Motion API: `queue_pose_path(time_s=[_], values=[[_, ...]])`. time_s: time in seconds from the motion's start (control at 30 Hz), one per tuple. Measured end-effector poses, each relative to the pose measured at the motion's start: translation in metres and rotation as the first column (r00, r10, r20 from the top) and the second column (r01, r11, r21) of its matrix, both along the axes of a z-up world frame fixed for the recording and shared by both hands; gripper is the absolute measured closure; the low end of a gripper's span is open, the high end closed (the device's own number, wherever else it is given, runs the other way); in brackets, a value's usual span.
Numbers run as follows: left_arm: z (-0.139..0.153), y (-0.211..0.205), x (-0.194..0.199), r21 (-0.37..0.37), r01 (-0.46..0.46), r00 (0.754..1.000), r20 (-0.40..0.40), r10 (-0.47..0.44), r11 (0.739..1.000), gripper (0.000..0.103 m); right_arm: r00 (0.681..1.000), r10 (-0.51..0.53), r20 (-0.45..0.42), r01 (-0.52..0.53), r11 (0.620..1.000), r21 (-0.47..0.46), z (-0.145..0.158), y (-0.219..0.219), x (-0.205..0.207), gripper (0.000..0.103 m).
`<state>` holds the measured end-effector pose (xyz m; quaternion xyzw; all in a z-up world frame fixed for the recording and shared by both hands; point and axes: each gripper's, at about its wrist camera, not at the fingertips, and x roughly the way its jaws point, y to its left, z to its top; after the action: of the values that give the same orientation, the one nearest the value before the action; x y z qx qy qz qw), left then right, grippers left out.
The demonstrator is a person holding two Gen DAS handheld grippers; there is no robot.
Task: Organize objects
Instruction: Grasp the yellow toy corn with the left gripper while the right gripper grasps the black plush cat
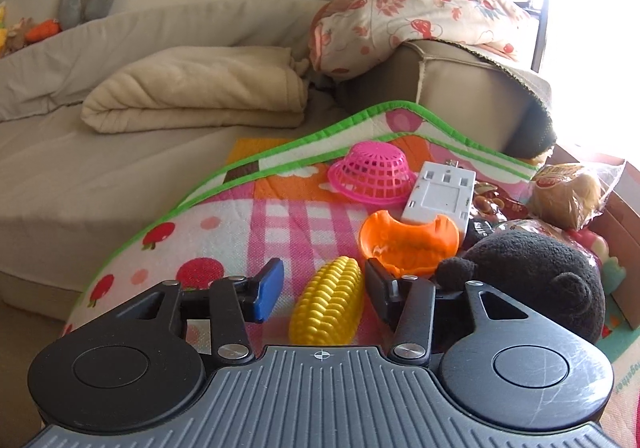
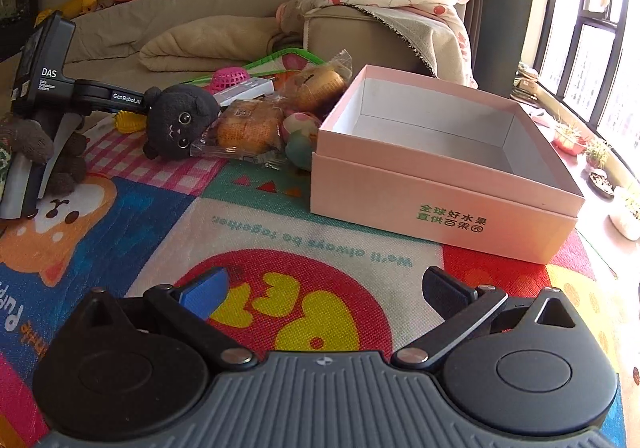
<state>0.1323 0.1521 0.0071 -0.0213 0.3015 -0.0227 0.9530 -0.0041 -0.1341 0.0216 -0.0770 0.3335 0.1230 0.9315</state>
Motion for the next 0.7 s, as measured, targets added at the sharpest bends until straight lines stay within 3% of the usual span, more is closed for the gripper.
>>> queue_pose_path(time_s=[0.03,0.2,0.37,0.47,0.53,0.6,0.63,0.67,0.7], values=[[0.0,0.0,-0.001,0.005,-0.001,1.0,-0.002,0.001,1.0,0.068,1.0,0.016,0.01,-0.016,1.0,-0.007,0.004,0.009,0.006,0.0],[0.013,0.01,-0.031,-0.079,0.029,0.999,0.027,-0.027,0.996,0.068,0.989,0.112,0.095,-0.111,0.994,-0.024,0.018,0.062,0.036,0.0],[0.019,0.015,-0.077,-0.092,0.036,0.999,0.039,-0.033,0.995,0.068,0.971,0.182,0.157,-0.173,0.983,-0.069,0.016,0.12,0.071,0.0],[0.017,0.02,-0.1,-0.117,0.048,0.999,0.027,-0.045,0.992,0.068,0.954,0.221,0.202,-0.188,0.967,-0.17,0.008,0.156,0.09,0.0],[0.015,0.023,-0.11,-0.127,0.049,0.999,0.012,-0.048,0.991,0.068,0.953,0.244,0.178,-0.198,0.95,-0.24,0.0,0.173,0.101,0.0],[0.014,0.025,-0.119,-0.128,0.048,0.999,0.002,-0.048,0.991,0.068,0.96,0.247,0.135,-0.201,0.937,-0.288,-0.006,0.18,0.105,0.009],[0.014,0.026,-0.122,-0.125,0.047,0.999,0.0,-0.048,0.991,0.068,0.963,0.246,0.113,-0.203,0.932,-0.299,-0.007,0.181,0.104,0.025],[0.014,0.026,-0.127,-0.123,0.047,0.999,-0.001,-0.047,0.991,0.068,0.967,0.231,0.103,-0.189,0.932,-0.31,-0.006,0.18,0.1,0.034],[0.015,0.026,-0.131,-0.123,0.048,0.999,-0.002,-0.049,0.991,0.068,0.97,0.226,0.092,-0.19,0.935,-0.3,-0.003,0.175,0.096,0.034]])
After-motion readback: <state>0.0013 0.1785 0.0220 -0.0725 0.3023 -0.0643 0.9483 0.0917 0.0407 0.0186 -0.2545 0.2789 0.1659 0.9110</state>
